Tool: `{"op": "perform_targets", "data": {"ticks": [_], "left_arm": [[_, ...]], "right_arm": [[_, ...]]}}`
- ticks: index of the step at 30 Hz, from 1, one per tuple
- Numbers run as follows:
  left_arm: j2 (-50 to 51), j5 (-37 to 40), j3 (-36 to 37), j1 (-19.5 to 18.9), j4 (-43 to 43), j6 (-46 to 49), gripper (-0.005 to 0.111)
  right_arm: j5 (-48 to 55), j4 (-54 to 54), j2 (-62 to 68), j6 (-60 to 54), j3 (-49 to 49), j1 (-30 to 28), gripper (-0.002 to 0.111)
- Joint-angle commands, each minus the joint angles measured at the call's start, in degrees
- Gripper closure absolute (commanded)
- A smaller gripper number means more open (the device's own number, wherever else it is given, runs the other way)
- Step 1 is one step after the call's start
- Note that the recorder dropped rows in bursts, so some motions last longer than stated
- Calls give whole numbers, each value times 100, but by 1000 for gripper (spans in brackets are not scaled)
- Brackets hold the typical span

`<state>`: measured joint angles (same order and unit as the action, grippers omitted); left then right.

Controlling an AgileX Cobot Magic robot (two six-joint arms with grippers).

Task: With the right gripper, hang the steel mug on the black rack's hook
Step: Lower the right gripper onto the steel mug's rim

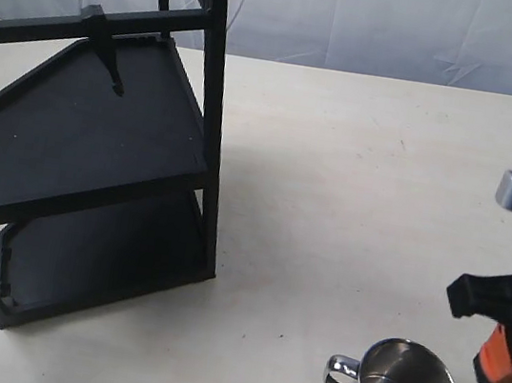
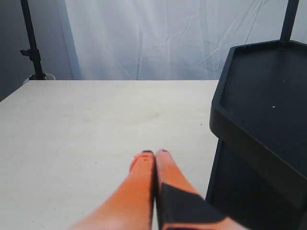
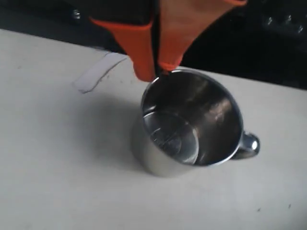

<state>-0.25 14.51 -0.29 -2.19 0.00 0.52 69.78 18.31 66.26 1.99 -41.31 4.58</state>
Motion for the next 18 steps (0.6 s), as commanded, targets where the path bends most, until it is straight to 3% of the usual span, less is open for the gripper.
{"op": "perform_targets", "data": {"ticks": [1,4,6,9,11,13,18], "left_arm": [[25,-80,29,3,-39,-11,107],[25,-80,29,3,-39,-11,107],[25,-80,29,3,-39,-11,107],[25,-80,29,3,-39,-11,107],[25,-80,29,3,-39,-11,107],[25,-80,29,3,-39,-11,107],[25,-80,29,3,-39,-11,107]], "right_arm": [[-134,921,3,-1201,260,24,109],[-152,1033,3,-1440,258,24,108],[-152,995,3,-1487,258,24,101],[-138,1032,3,-1549,258,24,77],[-189,1007,3,-1549,258,24,54],[-273,884,3,-1549,258,24,40],[-681,289,3,-1406,258,24,39]]}}
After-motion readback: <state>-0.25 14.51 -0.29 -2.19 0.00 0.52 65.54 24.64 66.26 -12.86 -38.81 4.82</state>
